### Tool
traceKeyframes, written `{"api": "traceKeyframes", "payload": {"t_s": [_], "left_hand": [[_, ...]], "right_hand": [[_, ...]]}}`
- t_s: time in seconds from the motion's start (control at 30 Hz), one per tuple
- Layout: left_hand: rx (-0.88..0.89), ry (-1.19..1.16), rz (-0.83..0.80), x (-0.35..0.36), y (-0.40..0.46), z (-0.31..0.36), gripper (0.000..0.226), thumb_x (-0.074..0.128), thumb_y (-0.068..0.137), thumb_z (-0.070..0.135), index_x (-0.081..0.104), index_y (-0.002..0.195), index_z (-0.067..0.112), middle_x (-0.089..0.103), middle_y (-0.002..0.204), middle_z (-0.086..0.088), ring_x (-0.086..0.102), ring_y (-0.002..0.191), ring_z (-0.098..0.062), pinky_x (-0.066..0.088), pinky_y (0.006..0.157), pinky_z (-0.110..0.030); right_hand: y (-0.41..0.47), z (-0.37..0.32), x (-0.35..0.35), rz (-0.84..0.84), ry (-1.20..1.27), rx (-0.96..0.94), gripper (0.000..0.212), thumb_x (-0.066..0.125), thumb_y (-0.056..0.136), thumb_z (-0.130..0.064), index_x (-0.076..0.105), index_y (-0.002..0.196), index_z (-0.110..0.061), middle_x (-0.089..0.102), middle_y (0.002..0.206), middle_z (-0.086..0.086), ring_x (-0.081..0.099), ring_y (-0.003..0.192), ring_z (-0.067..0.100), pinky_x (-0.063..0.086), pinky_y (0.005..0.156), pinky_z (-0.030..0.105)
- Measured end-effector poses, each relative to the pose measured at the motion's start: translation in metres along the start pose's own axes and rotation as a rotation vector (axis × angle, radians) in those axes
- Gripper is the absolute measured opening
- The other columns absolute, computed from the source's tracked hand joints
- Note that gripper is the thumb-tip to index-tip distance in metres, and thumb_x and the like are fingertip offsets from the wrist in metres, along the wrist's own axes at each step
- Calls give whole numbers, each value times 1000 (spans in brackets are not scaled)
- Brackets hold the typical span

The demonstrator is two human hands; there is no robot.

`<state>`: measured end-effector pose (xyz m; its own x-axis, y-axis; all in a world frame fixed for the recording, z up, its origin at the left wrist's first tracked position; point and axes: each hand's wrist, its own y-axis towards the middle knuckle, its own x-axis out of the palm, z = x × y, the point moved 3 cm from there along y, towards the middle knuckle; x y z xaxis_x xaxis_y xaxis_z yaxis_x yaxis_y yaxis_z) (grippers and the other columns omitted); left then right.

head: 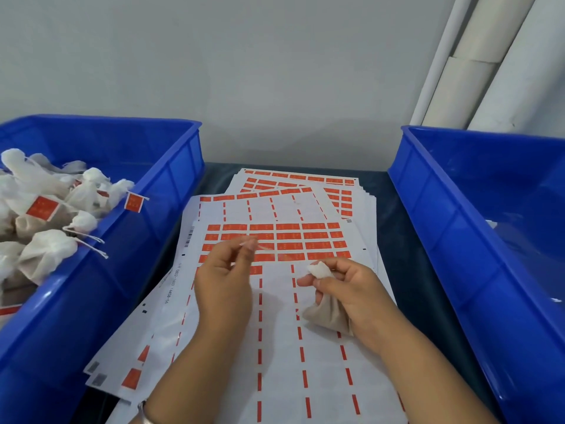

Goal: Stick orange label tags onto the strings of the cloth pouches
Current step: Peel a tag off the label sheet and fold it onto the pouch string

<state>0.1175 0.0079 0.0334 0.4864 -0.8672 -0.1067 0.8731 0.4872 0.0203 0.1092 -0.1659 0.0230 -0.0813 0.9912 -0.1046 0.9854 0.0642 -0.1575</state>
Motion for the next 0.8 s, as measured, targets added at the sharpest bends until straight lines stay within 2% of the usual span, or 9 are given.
{"api": "traceKeyframes", "payload": {"t_s": [0.07,0.13,0.23,0.33,0.4,0.47,0.53,0.63,0.8], "left_hand": [[-93,-78,63,-5,7,-3,12,59,81,40,66,87,33,65,95,17,63,86,-9,51,74,-23],[-137,-115,75,-7,9,-4,20,60,79,41,68,94,31,66,99,13,64,87,-12,53,77,-29],[-183,-109,58,-6,10,-7,19,63,78,39,68,94,30,66,101,12,64,89,-13,53,84,-37],[-187,-20,16,0,8,-11,6,67,78,36,66,82,32,59,87,20,59,81,-7,51,71,-23],[-113,96,-29,6,2,-10,7,70,77,35,63,75,34,56,80,24,57,73,-5,43,54,-12],[1,208,-114,12,-2,-11,10,72,76,33,63,72,33,59,81,22,58,73,-7,41,53,-11],[114,283,-219,17,-6,-11,13,74,75,31,63,67,33,59,82,22,58,75,-7,43,58,-10],[286,406,-424,25,-12,-9,20,73,76,32,61,62,40,56,83,29,56,80,0,43,63,-7],[383,501,-654,32,-22,-13,6,68,81,33,66,81,40,50,85,32,51,88,2,42,73,-8]], "right_hand": [[0,-1,-1,-20,-78,40,5,65,88,-25,70,89,-25,71,81,-20,64,87,13,51,77,24],[-2,-3,0,-87,-150,68,13,64,88,-28,71,79,-22,72,77,-11,66,84,14,50,84,30],[-5,-3,-1,-192,-33,74,23,59,91,-29,72,72,-23,70,78,-3,65,80,14,52,88,35],[-3,-3,-4,-201,317,60,16,66,80,-42,76,79,-29,69,82,-3,64,82,14,52,89,40],[-1,-4,-6,-142,481,40,28,73,64,-49,75,88,-36,72,95,-5,67,91,16,55,84,36],[2,-3,-8,-85,563,22,39,75,59,-50,73,96,-39,71,107,-5,65,103,19,55,85,36],[4,-2,-9,-54,575,11,40,74,61,-45,73,100,-37,70,113,-6,63,110,21,53,92,43],[2,-1,-10,45,454,-25,35,70,67,-44,74,100,-35,70,110,-13,66,105,14,53,92,45],[4,2,-10,199,270,-26,17,60,83,-48,74,80,-40,73,95,-14,68,96,16,56,83,37]]}}
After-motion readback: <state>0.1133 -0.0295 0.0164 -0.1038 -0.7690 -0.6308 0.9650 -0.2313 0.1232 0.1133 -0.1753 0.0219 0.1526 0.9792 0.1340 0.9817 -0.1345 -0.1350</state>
